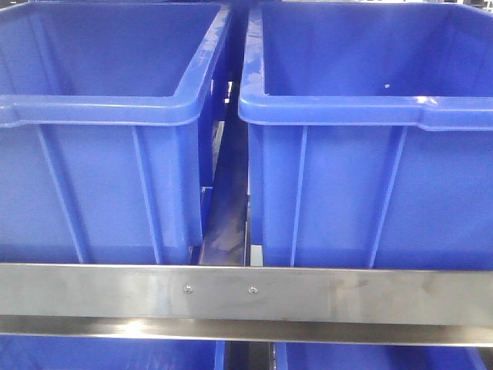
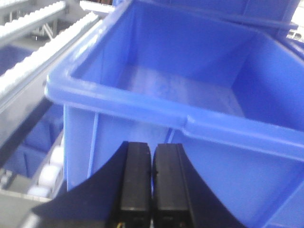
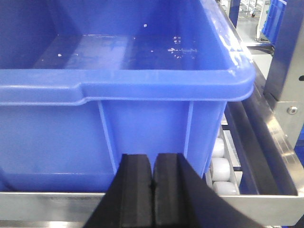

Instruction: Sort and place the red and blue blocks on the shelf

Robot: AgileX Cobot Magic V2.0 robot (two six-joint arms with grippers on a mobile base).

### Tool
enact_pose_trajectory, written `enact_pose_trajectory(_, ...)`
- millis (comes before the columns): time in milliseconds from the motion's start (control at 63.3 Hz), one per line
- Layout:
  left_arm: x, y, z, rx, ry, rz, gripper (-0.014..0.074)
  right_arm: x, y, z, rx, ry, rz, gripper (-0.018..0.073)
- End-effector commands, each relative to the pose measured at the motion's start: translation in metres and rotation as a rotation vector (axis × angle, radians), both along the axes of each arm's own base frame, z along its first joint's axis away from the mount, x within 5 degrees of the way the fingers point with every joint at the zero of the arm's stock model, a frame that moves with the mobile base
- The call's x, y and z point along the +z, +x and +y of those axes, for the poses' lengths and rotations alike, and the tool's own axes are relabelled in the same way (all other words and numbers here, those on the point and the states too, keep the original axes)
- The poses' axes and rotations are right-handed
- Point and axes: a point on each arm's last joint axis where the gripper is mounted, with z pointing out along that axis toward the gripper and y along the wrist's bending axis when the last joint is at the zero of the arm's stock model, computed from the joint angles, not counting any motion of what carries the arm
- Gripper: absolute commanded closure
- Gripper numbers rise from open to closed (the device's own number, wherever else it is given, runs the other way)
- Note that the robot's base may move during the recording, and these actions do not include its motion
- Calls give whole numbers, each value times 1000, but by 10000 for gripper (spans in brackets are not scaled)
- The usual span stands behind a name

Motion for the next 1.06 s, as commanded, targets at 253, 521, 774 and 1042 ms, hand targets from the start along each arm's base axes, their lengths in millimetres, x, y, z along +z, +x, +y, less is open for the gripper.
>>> enact_pose_trajectory(253,2,-1,-1,-12,0,-111,472,9,0,0,-2,-16,-108,511)
enact_pose_trajectory(521,2,-1,-1,-12,0,-107,472,9,0,0,-2,-16,-108,511)
enact_pose_trajectory(774,2,-1,-1,-12,0,-107,472,9,0,0,-2,-16,-108,511)
enact_pose_trajectory(1042,2,-1,-1,-12,0,-107,472,9,0,0,-2,-16,-108,511)
